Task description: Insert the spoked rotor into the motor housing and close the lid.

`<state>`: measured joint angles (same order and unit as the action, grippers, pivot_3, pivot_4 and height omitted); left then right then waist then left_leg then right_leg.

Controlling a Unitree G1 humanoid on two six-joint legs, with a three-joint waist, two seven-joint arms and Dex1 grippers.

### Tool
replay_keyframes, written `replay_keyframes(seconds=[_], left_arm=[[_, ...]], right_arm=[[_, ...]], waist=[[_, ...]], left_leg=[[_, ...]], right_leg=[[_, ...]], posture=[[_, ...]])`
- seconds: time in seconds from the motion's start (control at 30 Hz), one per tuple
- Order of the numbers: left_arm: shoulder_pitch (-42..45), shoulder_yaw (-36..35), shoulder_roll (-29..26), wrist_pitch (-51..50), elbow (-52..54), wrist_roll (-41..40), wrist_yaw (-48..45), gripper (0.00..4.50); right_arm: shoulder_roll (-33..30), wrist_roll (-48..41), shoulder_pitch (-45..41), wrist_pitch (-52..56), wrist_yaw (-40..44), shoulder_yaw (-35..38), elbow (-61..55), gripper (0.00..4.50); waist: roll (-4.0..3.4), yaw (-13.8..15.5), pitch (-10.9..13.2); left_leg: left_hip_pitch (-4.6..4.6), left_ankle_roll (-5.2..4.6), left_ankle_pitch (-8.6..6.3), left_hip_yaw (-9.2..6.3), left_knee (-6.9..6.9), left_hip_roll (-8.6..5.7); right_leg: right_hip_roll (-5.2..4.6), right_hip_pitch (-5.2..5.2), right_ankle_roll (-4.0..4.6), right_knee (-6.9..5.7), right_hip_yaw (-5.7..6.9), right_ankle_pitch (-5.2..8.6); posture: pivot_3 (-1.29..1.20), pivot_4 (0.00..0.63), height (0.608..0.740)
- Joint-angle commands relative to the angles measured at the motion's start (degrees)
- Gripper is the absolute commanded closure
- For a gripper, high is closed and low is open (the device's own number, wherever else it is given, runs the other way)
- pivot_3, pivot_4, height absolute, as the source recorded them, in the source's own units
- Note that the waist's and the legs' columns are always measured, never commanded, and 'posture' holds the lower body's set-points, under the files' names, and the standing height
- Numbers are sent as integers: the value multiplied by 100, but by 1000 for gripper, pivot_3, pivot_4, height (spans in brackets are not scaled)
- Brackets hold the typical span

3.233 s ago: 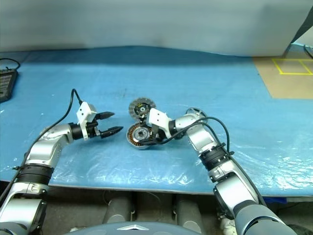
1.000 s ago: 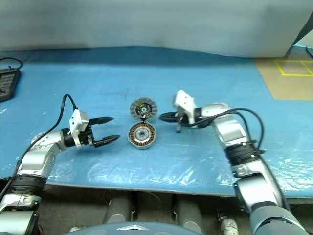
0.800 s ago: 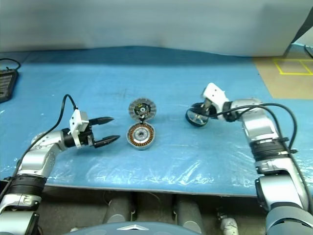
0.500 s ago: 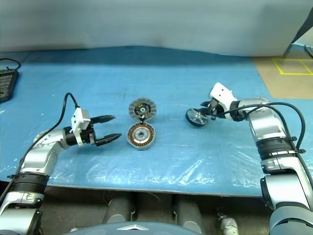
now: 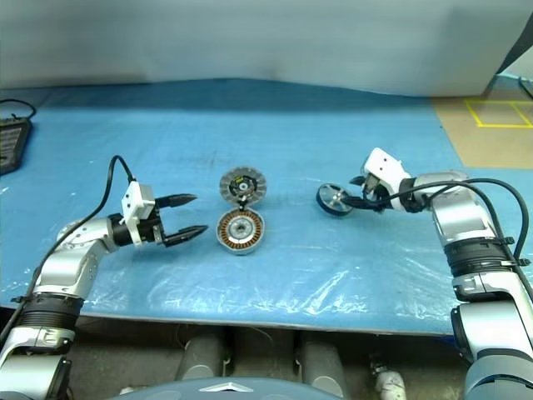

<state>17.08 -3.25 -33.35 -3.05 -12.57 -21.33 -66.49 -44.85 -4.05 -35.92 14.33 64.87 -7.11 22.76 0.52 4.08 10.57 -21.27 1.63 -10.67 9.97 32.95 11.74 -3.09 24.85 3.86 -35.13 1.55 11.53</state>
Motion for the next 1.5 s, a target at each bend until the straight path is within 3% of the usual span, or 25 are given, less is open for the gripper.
replay_keyframes(seconds=[0.03, 0.77, 0.93, 1.03, 1.2, 1.3, 1.5], left_arm=[[4, -36, -21, -3, 174, -24, 49, 0], [5, -59, -23, 494, -402, 114, -17, 0], [33, -63, -29, 598, -524, 118, -40, 0], [49, -74, -46, 631, -572, 113, -61, 0], [67, -88, -51, 665, -624, 90, -120, 0], [96, -96, -40, 700, -675, 66, -175, 0], [146, -108, -2, 756, -764, 38, -255, 0]], right_arm=[[2, 8, 11, -85, -37, 81, 32, 1747], [480, 208, 209, -115, -54, -201, 200, 1747], [569, 245, 254, -194, -83, -196, 324, 2913], [561, 187, 247, -204, -89, -117, 300, 2943], [562, -327, 266, -132, 141, 235, -107, 2943], [635, -1101, 368, 275, 629, 465, -868, 2943], [831, -1517, 586, 596, 975, 90, -1842, 2943]], waist=[[0, 0, 0], [0, 1, 0], [9, 0, -6], [10, 0, -6], [9, 4, -6], [8, -10, -5], [9, 22, -5]], left_leg=[[1, 0, 0, 0, 0, 0], [1, 0, 0, 0, 4, 0], [8, 0, 0, 0, 5, 1], [17, 0, -1, 0, 5, 1], [16, 0, -1, 0, 6, 1], [11, 0, 0, 0, 3, 2], [7, -1, 0, 0, 3, 2]], right_leg=[[0, 0, 0, -1, 0, 0], [0, -1, 0, -6, 0, 0], [0, -6, 0, -8, 0, 0], [-1, -16, 0, -8, 0, 0], [-1, -17, 0, -7, 0, 0], [0, -8, 0, -6, 0, 0], [-1, -6, 0, -6, 0, 0]], posture=[[0, 150, 740], [0, 150, 740], [0, 150, 740], [0, 150, 740], [0, 150, 740], [0, 150, 740], [0, 150, 740]])
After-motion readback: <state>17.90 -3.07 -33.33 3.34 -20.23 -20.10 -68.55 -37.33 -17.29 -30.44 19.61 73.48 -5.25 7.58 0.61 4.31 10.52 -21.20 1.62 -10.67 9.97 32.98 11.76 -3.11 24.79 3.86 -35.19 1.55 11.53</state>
